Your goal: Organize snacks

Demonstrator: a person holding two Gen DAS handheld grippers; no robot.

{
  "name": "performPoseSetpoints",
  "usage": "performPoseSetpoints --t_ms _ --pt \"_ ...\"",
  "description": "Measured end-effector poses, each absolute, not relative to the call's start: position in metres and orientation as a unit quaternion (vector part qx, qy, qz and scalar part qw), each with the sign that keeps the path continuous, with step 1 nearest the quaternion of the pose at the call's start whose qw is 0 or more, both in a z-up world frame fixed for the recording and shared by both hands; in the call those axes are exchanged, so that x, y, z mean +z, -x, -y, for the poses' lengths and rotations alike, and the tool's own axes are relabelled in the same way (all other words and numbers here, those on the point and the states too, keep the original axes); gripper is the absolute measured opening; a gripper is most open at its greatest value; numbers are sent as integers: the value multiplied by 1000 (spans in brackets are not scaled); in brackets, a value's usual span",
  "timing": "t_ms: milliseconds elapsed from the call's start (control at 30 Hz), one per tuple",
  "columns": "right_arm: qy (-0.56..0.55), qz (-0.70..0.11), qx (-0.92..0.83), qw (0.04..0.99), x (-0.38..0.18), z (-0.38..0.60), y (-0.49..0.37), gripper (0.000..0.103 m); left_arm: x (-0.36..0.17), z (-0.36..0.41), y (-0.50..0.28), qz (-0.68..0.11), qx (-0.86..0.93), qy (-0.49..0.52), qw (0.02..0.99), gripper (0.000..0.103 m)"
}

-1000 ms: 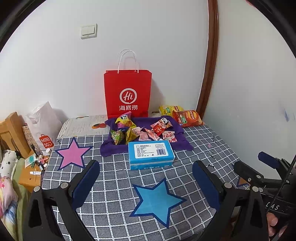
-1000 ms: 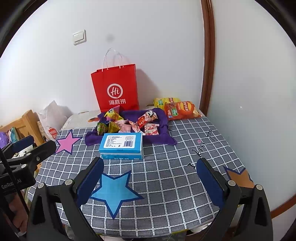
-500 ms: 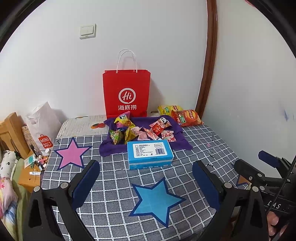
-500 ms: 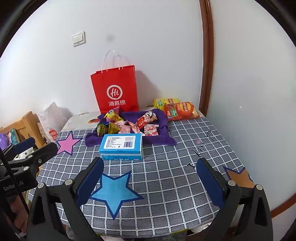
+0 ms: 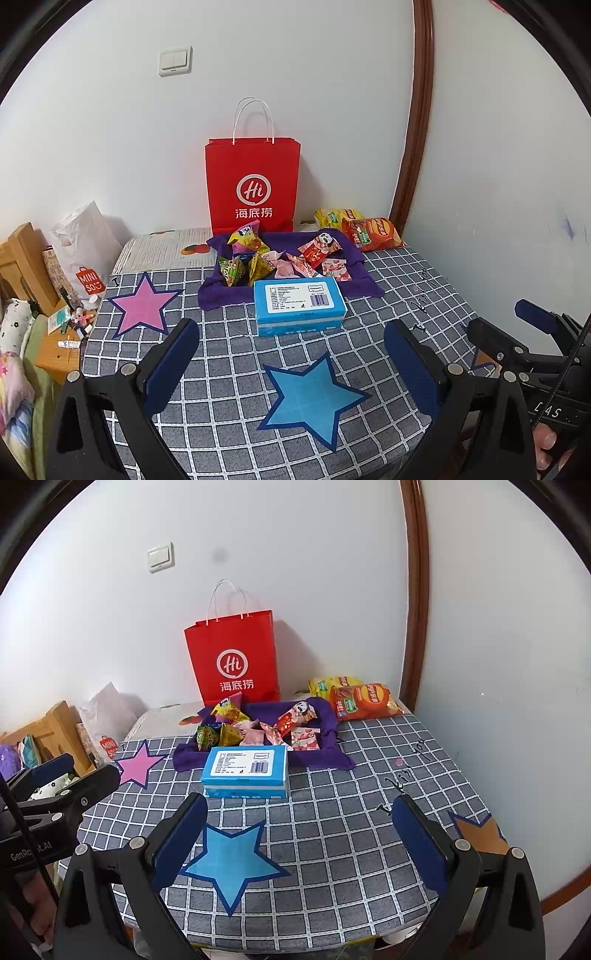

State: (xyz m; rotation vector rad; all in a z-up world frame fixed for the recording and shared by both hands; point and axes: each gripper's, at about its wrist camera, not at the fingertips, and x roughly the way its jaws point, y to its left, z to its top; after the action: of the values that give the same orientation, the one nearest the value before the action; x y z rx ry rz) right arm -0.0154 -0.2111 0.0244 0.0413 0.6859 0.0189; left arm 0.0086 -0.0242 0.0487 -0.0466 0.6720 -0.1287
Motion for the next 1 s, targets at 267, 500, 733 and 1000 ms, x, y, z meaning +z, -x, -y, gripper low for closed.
performPoseSetpoints --t_ms 267,500,733,1000 --pt "-21 -335 9 942 25 210 16 99 49 24 -8 -329 -63 23 942 101" --pt "-20 -333 12 943 25 207 18 99 48 23 -8 -329 -63 24 942 101" --pt "-21 -331 13 943 25 208 18 99 48 24 -8 -329 -64 25 942 101" --pt "-22 -333 12 942 25 208 19 99 49 23 -8 -328 -62 22 942 101"
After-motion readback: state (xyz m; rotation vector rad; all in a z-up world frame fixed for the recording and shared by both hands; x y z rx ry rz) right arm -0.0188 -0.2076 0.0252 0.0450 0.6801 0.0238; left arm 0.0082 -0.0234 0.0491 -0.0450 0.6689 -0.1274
